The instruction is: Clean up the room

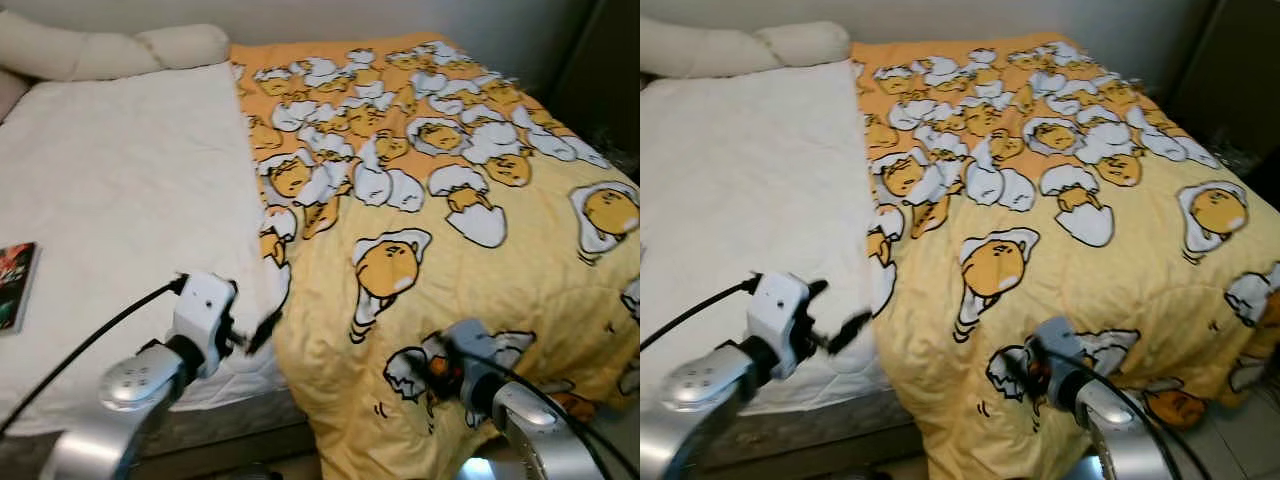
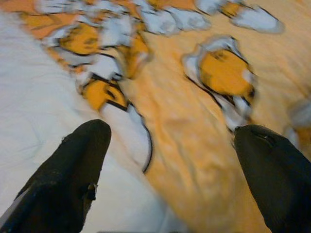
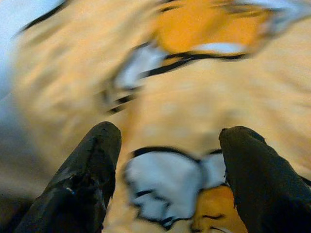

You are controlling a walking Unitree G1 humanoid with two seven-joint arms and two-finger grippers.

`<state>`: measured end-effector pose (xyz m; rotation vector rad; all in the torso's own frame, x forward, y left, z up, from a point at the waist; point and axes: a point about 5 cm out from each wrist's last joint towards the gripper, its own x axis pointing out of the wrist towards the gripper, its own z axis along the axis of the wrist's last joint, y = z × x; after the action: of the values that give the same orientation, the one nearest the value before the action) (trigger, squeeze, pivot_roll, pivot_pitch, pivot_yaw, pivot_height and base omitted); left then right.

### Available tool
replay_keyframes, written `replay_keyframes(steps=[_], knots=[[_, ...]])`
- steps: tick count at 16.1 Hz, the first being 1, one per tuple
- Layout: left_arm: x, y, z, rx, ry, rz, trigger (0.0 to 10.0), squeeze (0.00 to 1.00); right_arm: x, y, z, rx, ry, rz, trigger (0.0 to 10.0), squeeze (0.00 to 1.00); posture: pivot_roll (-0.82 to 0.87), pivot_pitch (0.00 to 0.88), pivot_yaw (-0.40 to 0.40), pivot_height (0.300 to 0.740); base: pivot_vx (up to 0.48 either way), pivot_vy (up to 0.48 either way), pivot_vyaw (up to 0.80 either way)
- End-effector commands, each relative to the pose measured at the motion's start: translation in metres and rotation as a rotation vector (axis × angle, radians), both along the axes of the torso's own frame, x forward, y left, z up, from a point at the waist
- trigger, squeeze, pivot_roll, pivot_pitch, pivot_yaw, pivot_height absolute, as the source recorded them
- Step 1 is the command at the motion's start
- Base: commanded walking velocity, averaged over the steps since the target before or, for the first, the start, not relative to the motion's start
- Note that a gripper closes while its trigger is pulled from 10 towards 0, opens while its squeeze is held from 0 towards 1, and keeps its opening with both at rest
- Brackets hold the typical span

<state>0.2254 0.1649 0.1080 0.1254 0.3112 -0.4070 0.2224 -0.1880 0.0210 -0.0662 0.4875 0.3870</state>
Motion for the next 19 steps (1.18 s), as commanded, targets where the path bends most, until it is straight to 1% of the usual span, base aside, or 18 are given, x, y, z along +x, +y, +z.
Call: replay_keyframes(steps=[1,2,3,4,5,7,9,11,14,17,19], knots=[[0.006,0.008,-0.003,0.023,-0.026,0.102,10.0,0.00,0.007,-0.007,0.010,0.029,-0.038,-0.159,10.0,0.00,-0.07,0.000,0.039,0.740,0.000,0.000,0.00],[0.007,0.008,-0.005,0.019,-0.037,0.136,10.0,0.00,0.009,-0.006,0.015,0.048,-0.070,-0.210,10.0,0.00,-0.07,0.000,0.038,0.740,0.000,0.000,0.00],[0.008,0.008,-0.006,0.019,-0.039,0.143,10.0,0.00,0.010,-0.005,0.015,0.051,-0.077,-0.220,10.0,0.00,-0.08,0.000,0.033,0.740,0.000,0.000,0.00],[0.008,0.009,-0.006,0.020,-0.053,0.155,10.0,0.01,0.011,-0.003,0.018,0.074,-0.087,-0.261,10.0,0.00,-0.08,0.000,0.029,0.740,0.000,0.000,0.00],[0.009,0.010,-0.004,0.026,-0.065,0.163,10.0,0.01,0.011,-0.002,0.019,0.082,-0.093,-0.277,10.0,0.00,-0.08,0.000,0.029,0.740,0.000,0.000,0.00],[0.011,0.018,0.000,0.045,-0.098,0.210,10.0,0.02,0.014,0.009,0.025,0.089,-0.124,-0.316,10.0,0.00,-0.06,0.000,0.011,0.740,0.000,-0.324,0.00],[0.007,0.025,0.003,0.054,-0.118,0.244,10.0,0.02,0.015,0.009,0.031,0.103,-0.157,-0.359,10.0,0.00,-0.02,0.000,0.000,0.740,0.000,-0.364,0.00],[0.002,0.028,0.004,0.063,-0.124,0.260,10.0,0.02,0.015,0.008,0.031,0.088,-0.163,-0.357,10.0,0.00,0.00,0.000,-0.008,0.740,0.000,-0.366,0.00],[0.000,0.035,0.007,0.072,-0.132,0.278,10.0,0.02,0.020,0.012,0.031,0.080,-0.169,-0.350,10.0,0.00,0.01,0.000,-0.015,0.740,0.000,-0.363,0.00],[-0.001,0.035,0.008,0.077,-0.136,0.287,10.0,0.02,0.022,0.018,0.035,0.078,-0.183,-0.315,10.0,0.00,0.03,0.000,-0.022,0.740,0.000,-0.361,0.00],[-0.001,0.034,0.009,0.084,-0.141,0.285,10.0,0.02,0.023,0.018,0.035,0.066,-0.186,-0.330,10.0,0.00,0.04,0.000,-0.026,0.740,0.000,-0.360,0.00]])
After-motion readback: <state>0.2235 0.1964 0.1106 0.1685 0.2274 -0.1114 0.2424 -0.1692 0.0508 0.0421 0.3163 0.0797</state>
